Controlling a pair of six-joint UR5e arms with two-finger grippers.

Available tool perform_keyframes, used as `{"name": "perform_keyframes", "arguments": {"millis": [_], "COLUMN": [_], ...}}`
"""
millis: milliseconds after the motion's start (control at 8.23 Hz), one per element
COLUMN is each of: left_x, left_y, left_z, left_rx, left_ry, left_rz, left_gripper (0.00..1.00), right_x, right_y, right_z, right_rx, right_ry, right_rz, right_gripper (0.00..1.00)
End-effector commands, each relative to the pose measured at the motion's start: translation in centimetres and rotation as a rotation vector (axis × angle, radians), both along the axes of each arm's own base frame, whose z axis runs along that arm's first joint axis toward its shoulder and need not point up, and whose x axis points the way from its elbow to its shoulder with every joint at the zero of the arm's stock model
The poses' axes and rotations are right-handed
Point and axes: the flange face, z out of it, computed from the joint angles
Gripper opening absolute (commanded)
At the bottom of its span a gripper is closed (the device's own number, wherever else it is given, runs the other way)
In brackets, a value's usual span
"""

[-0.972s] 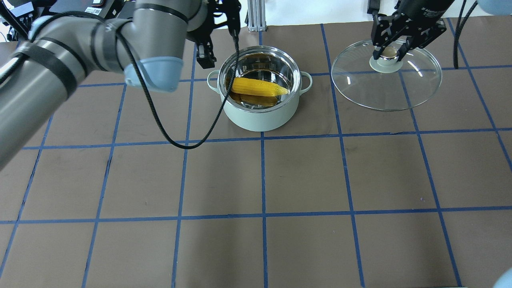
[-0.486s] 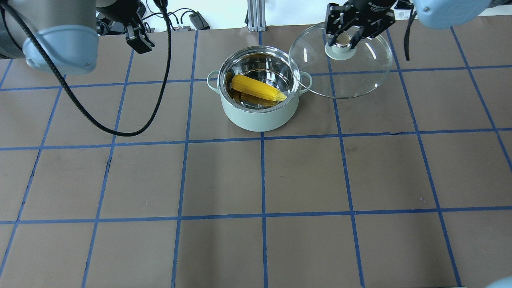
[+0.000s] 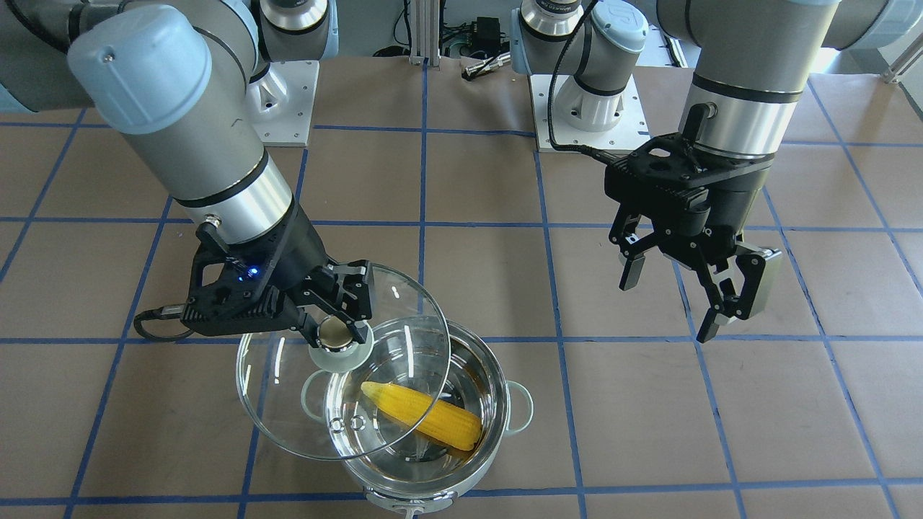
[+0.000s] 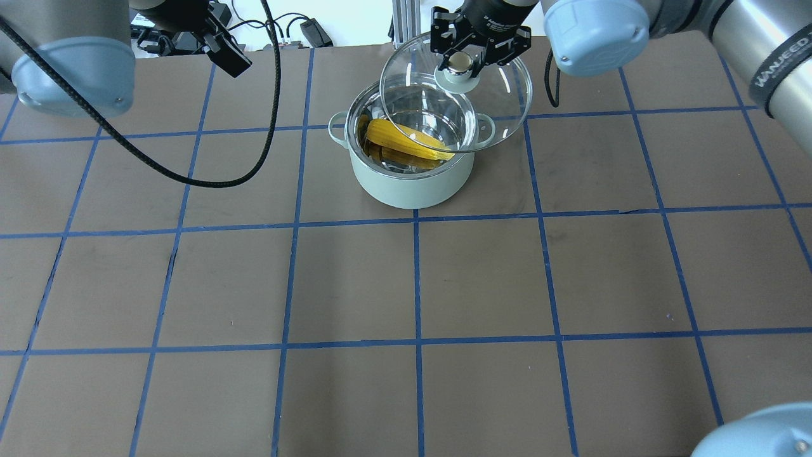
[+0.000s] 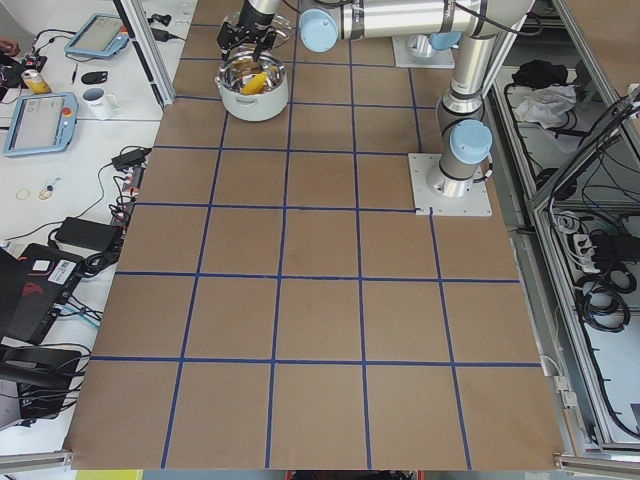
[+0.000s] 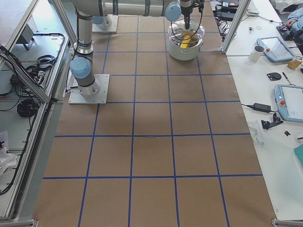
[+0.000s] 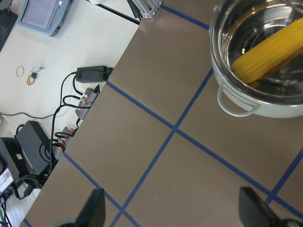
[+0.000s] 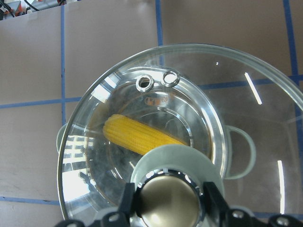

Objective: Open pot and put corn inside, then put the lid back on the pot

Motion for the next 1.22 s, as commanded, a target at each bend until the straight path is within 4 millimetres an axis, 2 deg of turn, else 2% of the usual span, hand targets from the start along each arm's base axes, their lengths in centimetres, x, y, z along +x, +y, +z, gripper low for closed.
{"name": "perform_keyframes", "arguments": {"millis": [0,243,486,729,851,1094], "left_x": [-0.1,-0.4,-0.4,-0.3,-0.1,1.3], "left_y": [0.2,1.0,1.9,4.1,4.8,4.4], "left_z": [-0.5,-2.9,-4.2,-5.8,-6.2,-6.2], "left_rx": [0.024,0.154,0.271,0.457,0.515,0.504], "left_ry": [0.18,0.298,0.307,0.316,0.292,0.295], "left_rz": [0.322,0.615,0.738,1.061,1.106,1.121], "left_gripper": [1.0,1.0,1.0,1.0,1.0,1.0], "right_x": [2.1,2.5,4.0,5.5,5.7,5.9], "right_y": [-1.4,-2.2,-2.0,-2.2,-2.4,-2.9], "right_z": [-1.9,-3.4,-3.9,-4.8,-5.4,-6.8], "right_rx": [0.029,0.062,0.082,0.067,0.067,0.075], "right_ry": [-0.078,-0.092,-0.136,-0.15,-0.151,-0.148], "right_rz": [-0.033,-0.073,-0.074,-0.081,-0.081,-0.077], "right_gripper": [0.18,0.18,0.18,0.19,0.19,0.19]}}
